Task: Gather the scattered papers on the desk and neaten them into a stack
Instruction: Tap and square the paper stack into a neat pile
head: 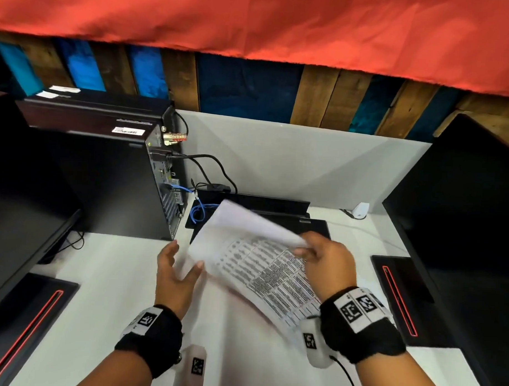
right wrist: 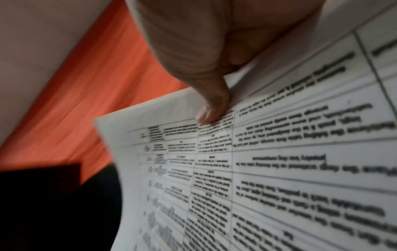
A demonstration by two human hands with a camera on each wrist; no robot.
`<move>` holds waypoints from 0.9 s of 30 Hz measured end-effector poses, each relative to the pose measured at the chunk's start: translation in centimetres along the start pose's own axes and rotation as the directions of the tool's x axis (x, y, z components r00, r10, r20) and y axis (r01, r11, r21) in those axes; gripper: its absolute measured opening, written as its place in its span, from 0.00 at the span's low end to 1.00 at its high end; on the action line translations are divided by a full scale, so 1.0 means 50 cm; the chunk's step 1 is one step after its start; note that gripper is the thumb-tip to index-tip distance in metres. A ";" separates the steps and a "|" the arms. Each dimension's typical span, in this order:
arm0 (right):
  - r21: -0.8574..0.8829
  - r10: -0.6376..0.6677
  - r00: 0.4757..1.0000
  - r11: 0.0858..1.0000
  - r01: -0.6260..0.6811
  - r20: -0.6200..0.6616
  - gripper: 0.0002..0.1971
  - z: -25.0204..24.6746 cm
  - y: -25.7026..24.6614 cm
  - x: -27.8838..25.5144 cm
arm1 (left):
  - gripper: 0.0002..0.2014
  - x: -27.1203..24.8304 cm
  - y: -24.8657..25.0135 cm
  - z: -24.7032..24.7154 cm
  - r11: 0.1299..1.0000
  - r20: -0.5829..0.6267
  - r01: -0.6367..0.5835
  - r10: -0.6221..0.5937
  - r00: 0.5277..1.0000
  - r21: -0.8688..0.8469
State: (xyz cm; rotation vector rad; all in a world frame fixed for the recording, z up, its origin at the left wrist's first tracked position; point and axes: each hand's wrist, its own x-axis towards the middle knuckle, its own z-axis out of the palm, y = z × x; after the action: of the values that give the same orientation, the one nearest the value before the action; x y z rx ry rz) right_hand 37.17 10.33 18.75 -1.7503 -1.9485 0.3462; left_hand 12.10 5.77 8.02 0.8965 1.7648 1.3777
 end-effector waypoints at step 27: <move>0.060 0.823 0.497 0.501 -0.863 0.275 0.21 0.044 0.505 -0.109 | 0.08 -0.154 -0.075 0.406 0.821 0.650 0.158 -0.538 0.537 0.548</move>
State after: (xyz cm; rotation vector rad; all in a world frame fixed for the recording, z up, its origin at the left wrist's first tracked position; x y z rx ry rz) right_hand 57.89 8.92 3.27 -2.5062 -0.9087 1.0606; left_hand 33.06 8.27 1.70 1.0630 1.3997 0.1824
